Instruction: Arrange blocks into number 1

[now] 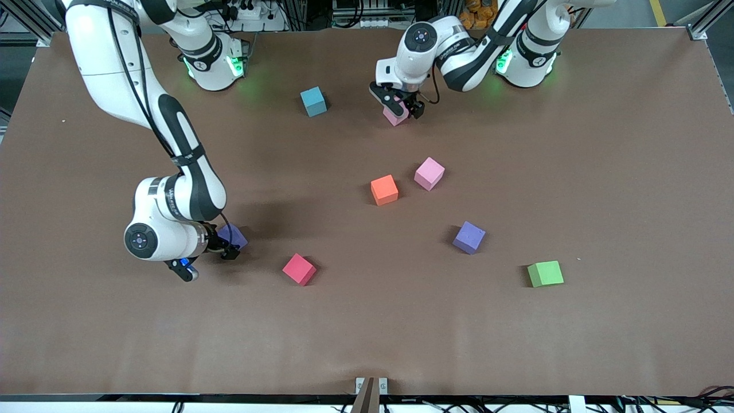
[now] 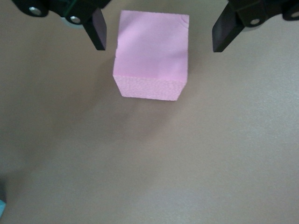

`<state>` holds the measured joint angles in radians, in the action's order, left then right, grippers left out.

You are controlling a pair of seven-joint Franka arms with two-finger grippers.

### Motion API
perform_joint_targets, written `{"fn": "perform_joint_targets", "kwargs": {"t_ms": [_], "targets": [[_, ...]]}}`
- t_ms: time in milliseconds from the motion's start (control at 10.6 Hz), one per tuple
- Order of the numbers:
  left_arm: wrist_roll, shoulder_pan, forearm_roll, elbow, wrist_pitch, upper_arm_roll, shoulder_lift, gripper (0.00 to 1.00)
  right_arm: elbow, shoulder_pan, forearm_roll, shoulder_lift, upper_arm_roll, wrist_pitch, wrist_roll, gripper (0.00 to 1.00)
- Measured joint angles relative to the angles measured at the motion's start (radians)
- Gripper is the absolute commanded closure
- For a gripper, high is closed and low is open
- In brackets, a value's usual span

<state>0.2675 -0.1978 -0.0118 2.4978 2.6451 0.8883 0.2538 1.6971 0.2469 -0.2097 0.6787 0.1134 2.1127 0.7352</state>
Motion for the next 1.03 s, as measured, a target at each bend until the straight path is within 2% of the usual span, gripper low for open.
{"fn": "perform_joint_targets", "kwargs": {"t_ms": [94, 188, 470, 564, 658, 752, 1034], "targets": [[0.000, -0.003, -0.001, -0.001, 0.004, 0.000, 0.006, 0.00, 0.000, 0.003, 0.000, 0.002, 0.000, 0.002, 0.000, 0.31], [0.000, -0.015, -0.001, -0.001, 0.015, -0.005, 0.017, 0.00, 0.000, 0.005, -0.001, 0.002, 0.000, 0.003, 0.000, 0.39], [0.001, -0.046, -0.001, -0.002, 0.041, -0.028, 0.049, 0.00, -0.002, 0.008, -0.012, 0.002, -0.001, 0.006, -0.010, 0.40], [0.001, -0.047, -0.002, -0.002, 0.041, -0.030, 0.054, 0.12, -0.004, 0.010, -0.020, 0.002, -0.001, 0.007, -0.031, 0.39], [0.001, -0.049, -0.008, -0.002, 0.041, -0.033, 0.059, 0.74, -0.008, 0.011, -0.023, 0.001, -0.001, 0.008, -0.066, 0.38], [0.001, -0.053, -0.017, -0.003, 0.044, -0.042, 0.064, 1.00, -0.015, 0.011, -0.024, -0.002, -0.001, 0.012, -0.130, 0.38], [0.010, -0.074, -0.026, -0.009, 0.052, -0.063, 0.070, 1.00, -0.030, 0.013, -0.024, -0.045, 0.000, 0.023, -0.338, 0.38]]}}
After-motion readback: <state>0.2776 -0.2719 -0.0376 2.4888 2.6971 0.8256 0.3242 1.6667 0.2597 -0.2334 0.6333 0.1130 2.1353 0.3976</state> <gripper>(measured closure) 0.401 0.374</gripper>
